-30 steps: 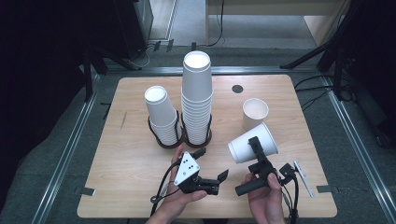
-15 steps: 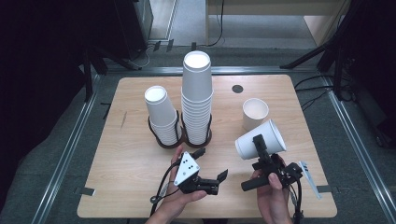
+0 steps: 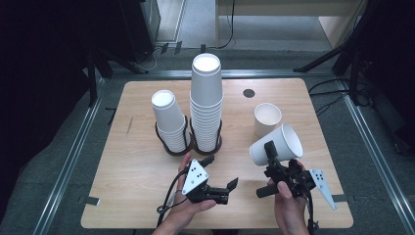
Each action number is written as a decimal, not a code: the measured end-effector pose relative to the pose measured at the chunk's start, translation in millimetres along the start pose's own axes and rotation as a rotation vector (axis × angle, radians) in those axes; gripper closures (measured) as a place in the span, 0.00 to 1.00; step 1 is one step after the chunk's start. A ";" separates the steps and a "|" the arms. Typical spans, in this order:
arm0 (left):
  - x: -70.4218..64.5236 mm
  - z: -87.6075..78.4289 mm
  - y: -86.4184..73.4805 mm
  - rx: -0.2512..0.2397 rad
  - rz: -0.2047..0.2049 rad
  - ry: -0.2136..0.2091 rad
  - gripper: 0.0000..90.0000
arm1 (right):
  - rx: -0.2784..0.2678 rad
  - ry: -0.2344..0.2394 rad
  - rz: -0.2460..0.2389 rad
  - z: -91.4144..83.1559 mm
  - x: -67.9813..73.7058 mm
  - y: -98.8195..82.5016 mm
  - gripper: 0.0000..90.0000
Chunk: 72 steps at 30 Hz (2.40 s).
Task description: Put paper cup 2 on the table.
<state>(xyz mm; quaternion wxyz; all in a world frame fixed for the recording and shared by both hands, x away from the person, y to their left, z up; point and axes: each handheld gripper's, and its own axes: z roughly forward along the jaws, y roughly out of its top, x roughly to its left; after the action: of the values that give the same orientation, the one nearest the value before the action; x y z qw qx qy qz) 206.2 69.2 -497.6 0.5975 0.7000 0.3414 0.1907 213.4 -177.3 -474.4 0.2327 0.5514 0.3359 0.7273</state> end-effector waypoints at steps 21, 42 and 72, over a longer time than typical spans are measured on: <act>2.1 -0.6 -0.6 0.004 -0.002 0.010 0.01 | -0.018 -0.041 -0.259 1.3 4.0 -4.7 0.17; 21.8 -13.3 -5.2 0.018 -0.011 0.075 0.01 | -0.055 -0.086 -0.551 13.5 -15.4 -13.7 0.17; 96.4 -127.5 -44.7 0.014 -0.091 0.382 0.01 | 0.087 -0.101 -0.633 33.8 -60.8 -22.0 0.17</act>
<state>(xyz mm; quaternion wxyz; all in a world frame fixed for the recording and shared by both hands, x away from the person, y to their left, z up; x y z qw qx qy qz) 175.9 229.7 -527.2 0.5250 0.6392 0.4811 0.2906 262.4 -197.8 -524.4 0.4400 0.4645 0.5094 0.5754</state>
